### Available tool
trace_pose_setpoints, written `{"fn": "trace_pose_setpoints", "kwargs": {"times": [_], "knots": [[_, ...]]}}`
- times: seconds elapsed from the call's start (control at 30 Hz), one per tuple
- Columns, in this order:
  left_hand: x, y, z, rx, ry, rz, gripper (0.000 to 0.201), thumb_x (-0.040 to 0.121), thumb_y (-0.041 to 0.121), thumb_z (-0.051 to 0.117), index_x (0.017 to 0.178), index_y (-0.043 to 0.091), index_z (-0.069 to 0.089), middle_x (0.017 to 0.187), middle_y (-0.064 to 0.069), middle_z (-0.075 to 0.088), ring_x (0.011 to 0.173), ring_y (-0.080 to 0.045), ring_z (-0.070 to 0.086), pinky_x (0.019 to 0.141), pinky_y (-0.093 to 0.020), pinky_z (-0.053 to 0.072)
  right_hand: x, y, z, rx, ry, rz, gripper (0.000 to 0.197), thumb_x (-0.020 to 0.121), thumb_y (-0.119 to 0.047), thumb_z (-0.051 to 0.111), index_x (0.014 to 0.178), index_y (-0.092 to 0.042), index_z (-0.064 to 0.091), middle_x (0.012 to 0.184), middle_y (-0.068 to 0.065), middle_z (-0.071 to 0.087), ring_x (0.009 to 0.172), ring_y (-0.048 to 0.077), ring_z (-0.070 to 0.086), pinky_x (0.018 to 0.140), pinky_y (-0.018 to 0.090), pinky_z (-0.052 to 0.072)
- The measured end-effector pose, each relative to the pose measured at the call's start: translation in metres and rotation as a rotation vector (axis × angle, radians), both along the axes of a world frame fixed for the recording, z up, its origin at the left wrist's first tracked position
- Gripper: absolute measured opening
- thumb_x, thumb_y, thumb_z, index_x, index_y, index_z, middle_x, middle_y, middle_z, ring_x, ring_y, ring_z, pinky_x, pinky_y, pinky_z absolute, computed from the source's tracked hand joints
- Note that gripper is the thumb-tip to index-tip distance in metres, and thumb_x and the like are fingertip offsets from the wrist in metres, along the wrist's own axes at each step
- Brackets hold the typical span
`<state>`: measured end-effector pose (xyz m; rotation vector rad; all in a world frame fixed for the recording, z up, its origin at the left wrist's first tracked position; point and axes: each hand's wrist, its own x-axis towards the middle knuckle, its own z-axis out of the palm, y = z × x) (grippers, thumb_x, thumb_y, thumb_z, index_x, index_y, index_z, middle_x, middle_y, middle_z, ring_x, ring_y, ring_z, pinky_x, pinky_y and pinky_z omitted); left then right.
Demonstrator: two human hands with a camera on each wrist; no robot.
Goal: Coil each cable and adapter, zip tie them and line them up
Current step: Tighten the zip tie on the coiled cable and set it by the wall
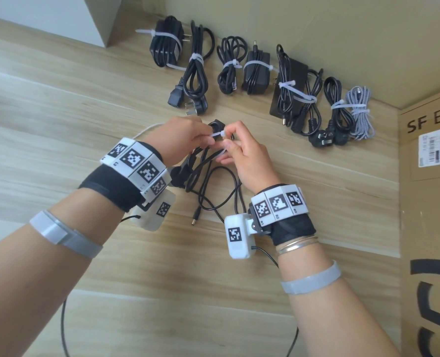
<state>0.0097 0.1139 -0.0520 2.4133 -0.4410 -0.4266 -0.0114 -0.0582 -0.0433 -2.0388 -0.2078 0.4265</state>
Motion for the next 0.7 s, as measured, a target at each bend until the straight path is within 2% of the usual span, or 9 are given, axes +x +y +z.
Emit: {"fn": "trace_pose_setpoints", "kwargs": {"times": [0.07, 0.17, 0.2, 0.3, 0.43, 0.53, 0.6, 0.63, 0.7], "knots": [[-0.0005, -0.0005, 0.001, 0.0, -0.009, -0.006, 0.028, 0.094, 0.022, 0.047, 0.084, -0.001, 0.06, 0.081, -0.01, 0.046, 0.06, 0.0, 0.035, 0.057, -0.012, 0.028, 0.0006, 0.0003, 0.0001, -0.005, 0.004, -0.005, 0.01, 0.097, -0.012, 0.041, 0.093, -0.021, 0.044, 0.08, -0.011, 0.063, 0.075, 0.015, 0.068, 0.075, 0.029, 0.057], [-0.0015, -0.0015, 0.0039, -0.001, 0.0, -0.005, 0.027, 0.094, 0.02, 0.048, 0.084, -0.002, 0.059, 0.08, -0.011, 0.045, 0.059, -0.004, 0.035, 0.057, -0.028, 0.024, 0.0012, 0.001, 0.0004, -0.011, -0.007, -0.002, 0.011, 0.097, -0.011, 0.041, 0.093, -0.021, 0.044, 0.08, -0.011, 0.063, 0.075, 0.015, 0.068, 0.076, 0.029, 0.057], [-0.0017, -0.0021, 0.0043, 0.001, 0.006, -0.002, 0.026, 0.095, 0.02, 0.048, 0.084, -0.002, 0.059, 0.079, -0.01, 0.045, 0.059, -0.009, 0.037, 0.06, -0.027, 0.024, 0.001, 0.0012, 0.0007, -0.014, -0.01, 0.002, 0.01, 0.097, -0.011, 0.041, 0.093, -0.02, 0.045, 0.08, -0.011, 0.063, 0.075, 0.014, 0.068, 0.075, 0.028, 0.057], [-0.0027, -0.0022, 0.0038, -0.015, 0.013, 0.008, 0.026, 0.095, 0.02, 0.048, 0.086, -0.001, 0.059, 0.081, -0.01, 0.046, 0.069, -0.02, 0.043, 0.066, -0.03, 0.035, 0.0008, 0.0006, 0.0005, -0.019, -0.004, 0.004, 0.01, 0.097, -0.011, 0.042, 0.092, -0.02, 0.045, 0.077, -0.013, 0.062, 0.075, 0.014, 0.068, 0.075, 0.026, 0.057], [-0.0054, 0.0001, 0.0004, -0.123, -0.016, 0.071, 0.011, 0.09, 0.019, 0.057, 0.091, 0.008, 0.058, 0.083, -0.002, 0.052, 0.06, -0.01, 0.047, 0.059, -0.025, 0.039, 0.0028, 0.001, -0.0006, -0.057, 0.007, 0.012, 0.011, 0.095, -0.011, 0.046, 0.088, -0.018, 0.047, 0.077, -0.01, 0.065, 0.075, 0.015, 0.068, 0.073, 0.021, 0.056], [-0.0057, 0.0035, -0.0026, -0.184, -0.012, 0.104, 0.011, 0.086, 0.017, 0.063, 0.08, 0.014, 0.054, 0.073, 0.005, 0.051, 0.057, -0.017, 0.055, 0.059, -0.027, 0.044, 0.004, 0.0016, 0.0, -0.062, 0.024, 0.014, 0.012, 0.095, -0.011, 0.048, 0.086, -0.018, 0.049, 0.076, -0.012, 0.066, 0.073, 0.013, 0.068, 0.072, 0.02, 0.056], [-0.005, 0.0051, -0.0033, -0.226, -0.005, 0.131, 0.014, 0.083, 0.016, 0.066, 0.077, 0.016, 0.053, 0.067, 0.011, 0.051, 0.054, -0.014, 0.056, 0.058, -0.02, 0.044, 0.0052, 0.0024, 0.0001, -0.061, 0.041, -0.006, 0.015, 0.094, -0.011, 0.05, 0.081, -0.019, 0.049, 0.072, -0.012, 0.066, 0.072, 0.012, 0.068, 0.072, 0.02, 0.056], [-0.0051, 0.0047, -0.0028, -0.242, -0.006, 0.138, 0.015, 0.081, 0.015, 0.068, 0.078, 0.016, 0.054, 0.065, 0.012, 0.051, 0.053, -0.012, 0.055, 0.058, -0.018, 0.043, 0.006, 0.0033, -0.0003, -0.071, 0.045, -0.009, 0.016, 0.093, -0.01, 0.052, 0.08, -0.019, 0.049, 0.072, -0.009, 0.068, 0.072, 0.013, 0.068, 0.073, 0.022, 0.056], [-0.005, 0.0028, -0.0018, -0.235, -0.011, 0.123, 0.015, 0.078, 0.014, 0.071, 0.081, 0.014, 0.056, 0.063, 0.013, 0.051, 0.055, -0.007, 0.052, 0.06, -0.024, 0.044, 0.0074, 0.0055, -0.0013, -0.102, 0.043, 0.005, 0.01, 0.09, -0.009, 0.055, 0.081, -0.013, 0.053, 0.076, 0.002, 0.072, 0.072, 0.015, 0.068, 0.075, 0.029, 0.056]]}}
